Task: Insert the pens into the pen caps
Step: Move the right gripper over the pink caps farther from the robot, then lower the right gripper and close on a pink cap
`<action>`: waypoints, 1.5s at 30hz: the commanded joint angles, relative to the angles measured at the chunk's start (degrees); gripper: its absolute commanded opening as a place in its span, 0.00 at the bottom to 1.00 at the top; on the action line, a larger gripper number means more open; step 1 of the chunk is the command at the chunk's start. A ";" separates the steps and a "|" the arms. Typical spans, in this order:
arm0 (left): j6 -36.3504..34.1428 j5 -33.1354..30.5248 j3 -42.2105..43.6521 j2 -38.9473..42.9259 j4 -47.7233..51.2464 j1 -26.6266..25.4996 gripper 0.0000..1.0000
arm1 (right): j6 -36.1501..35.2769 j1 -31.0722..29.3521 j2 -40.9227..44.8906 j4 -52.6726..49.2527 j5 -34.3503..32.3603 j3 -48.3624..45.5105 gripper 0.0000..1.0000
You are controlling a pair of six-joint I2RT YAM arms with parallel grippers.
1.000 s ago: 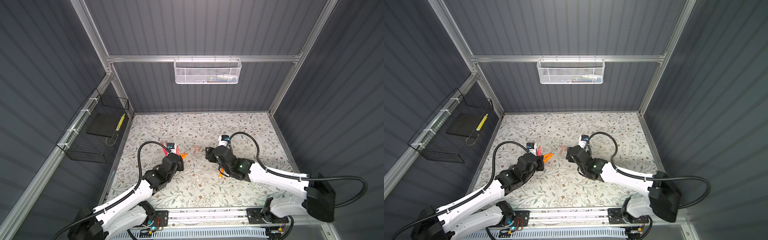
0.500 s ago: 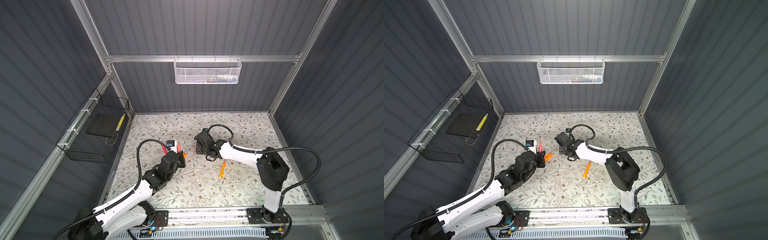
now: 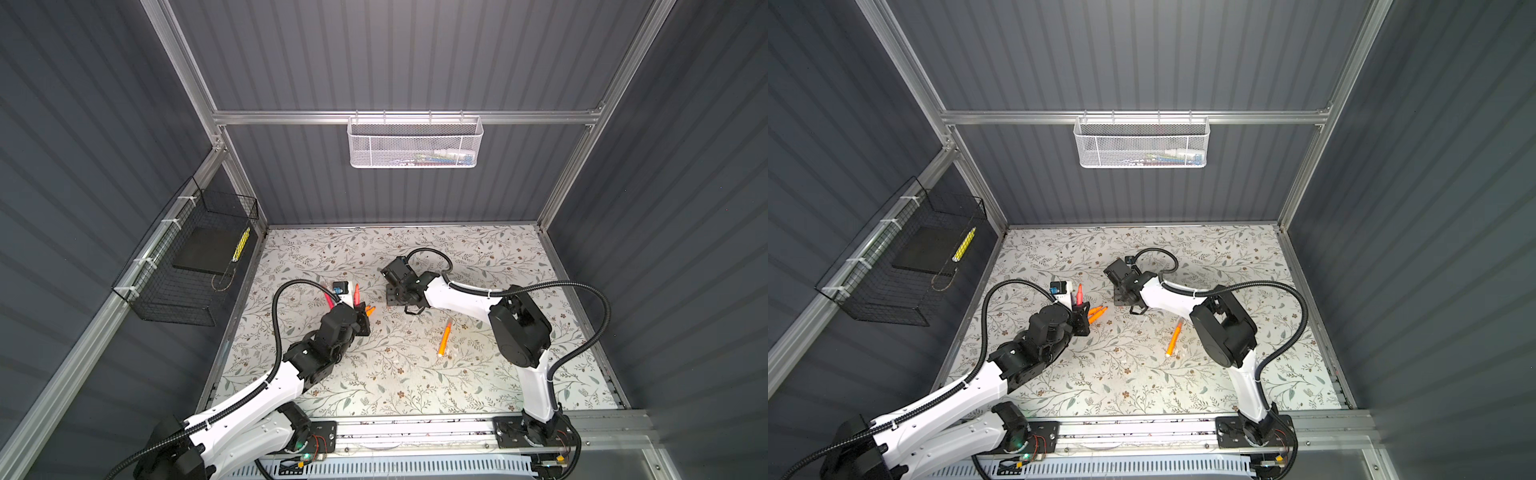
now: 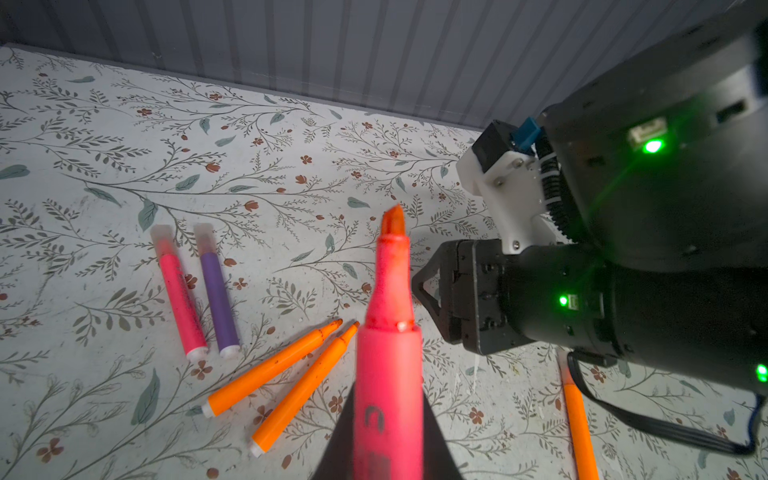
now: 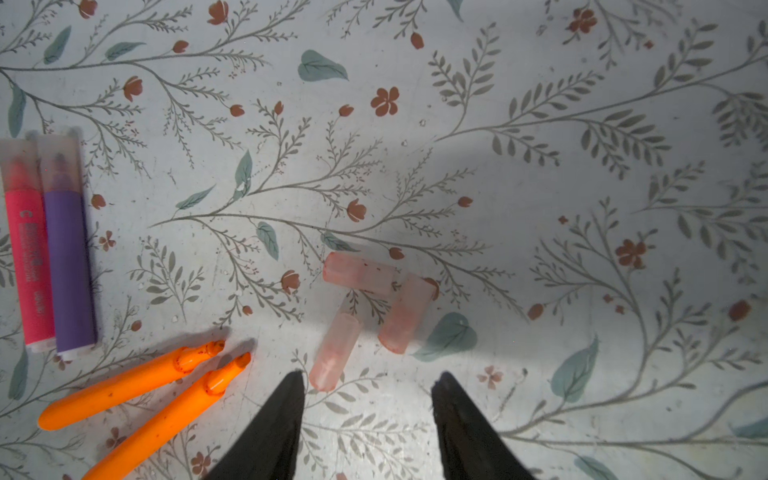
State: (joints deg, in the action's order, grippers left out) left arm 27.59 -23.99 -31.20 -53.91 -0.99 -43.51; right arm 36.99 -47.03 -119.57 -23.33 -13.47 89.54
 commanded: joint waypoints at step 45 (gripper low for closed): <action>-1.84 0.34 0.12 -0.05 -0.99 -0.09 0.00 | 1.45 3.17 -7.01 -3.48 -3.01 4.19 0.44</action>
State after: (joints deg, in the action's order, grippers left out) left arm 26.98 -23.99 -31.20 -53.89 -1.02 -43.51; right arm 37.52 -43.66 -128.90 -26.13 -16.93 95.92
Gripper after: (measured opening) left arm 0.167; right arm 0.432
